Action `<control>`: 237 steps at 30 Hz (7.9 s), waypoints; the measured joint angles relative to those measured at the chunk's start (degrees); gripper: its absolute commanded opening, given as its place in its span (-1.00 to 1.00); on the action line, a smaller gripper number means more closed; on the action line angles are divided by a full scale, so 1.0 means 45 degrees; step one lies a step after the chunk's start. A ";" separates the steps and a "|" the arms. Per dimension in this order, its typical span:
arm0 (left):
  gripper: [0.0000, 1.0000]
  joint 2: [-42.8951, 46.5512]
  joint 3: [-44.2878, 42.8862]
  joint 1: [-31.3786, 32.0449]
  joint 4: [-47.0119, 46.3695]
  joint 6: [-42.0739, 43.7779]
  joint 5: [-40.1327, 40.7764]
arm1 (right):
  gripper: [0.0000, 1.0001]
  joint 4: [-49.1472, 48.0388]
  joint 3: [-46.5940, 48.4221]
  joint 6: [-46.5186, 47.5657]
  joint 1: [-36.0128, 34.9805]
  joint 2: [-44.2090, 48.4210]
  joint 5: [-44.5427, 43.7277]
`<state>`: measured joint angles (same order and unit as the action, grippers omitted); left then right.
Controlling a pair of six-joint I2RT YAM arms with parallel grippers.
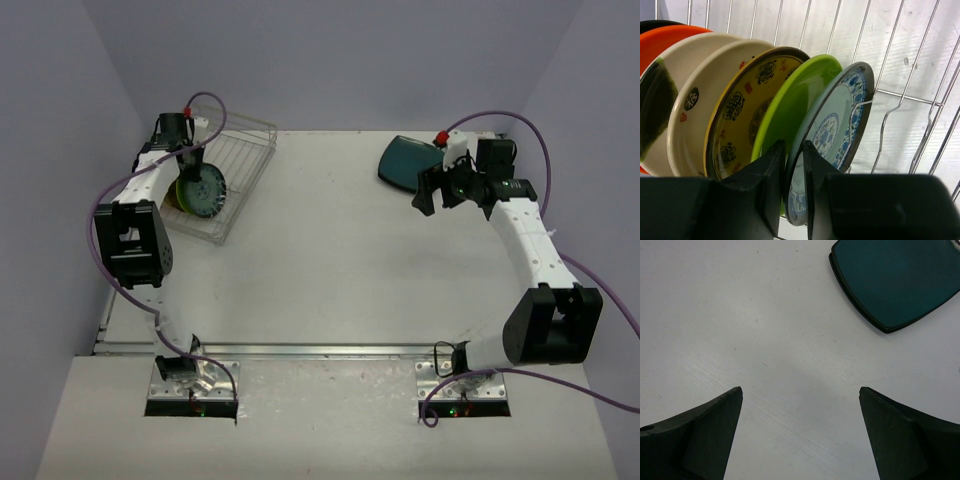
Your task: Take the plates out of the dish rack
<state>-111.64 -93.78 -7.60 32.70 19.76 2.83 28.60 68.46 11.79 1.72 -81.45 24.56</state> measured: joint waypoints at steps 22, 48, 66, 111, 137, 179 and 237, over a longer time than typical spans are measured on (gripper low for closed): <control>-1.00 0.2299 -0.0039 0.0000 0.0025 0.0153 0.0079 | 0.98 -0.0024 0.0099 -0.0617 -0.0806 -0.0058 0.0345; -1.00 0.6282 0.3614 0.4527 -0.0302 -0.3480 -0.9097 | 0.43 -0.3576 0.0883 -0.6381 -0.4529 -0.1674 0.4798; -1.00 0.5641 0.3633 0.4532 -0.0590 -0.3841 -1.0037 | -0.98 -0.3653 0.0766 -0.6284 -0.4857 -0.2943 0.4498; 0.77 0.4602 0.2128 -0.2103 -0.1030 -0.6150 -0.7114 | -1.00 -0.0821 -0.0775 -0.4208 0.1694 -0.5544 0.1757; -0.26 0.0973 -0.1112 -0.2419 0.1802 -0.1597 -0.3617 | -0.88 0.0786 0.1638 -0.3079 0.1933 -0.7489 0.0971; -1.00 0.0323 -0.0543 -0.0964 0.0612 -0.0421 -0.1330 | 0.30 0.1762 0.2834 -0.3441 0.1452 -0.8163 0.0733; 1.00 0.5835 0.2654 0.4041 0.0478 -0.2397 -0.7499 | -1.00 0.0005 0.2271 -0.4003 -0.4081 -0.2618 0.1002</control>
<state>-85.38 -81.84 10.59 34.86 8.97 -30.92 28.62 78.68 -6.22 -16.65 -93.23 29.07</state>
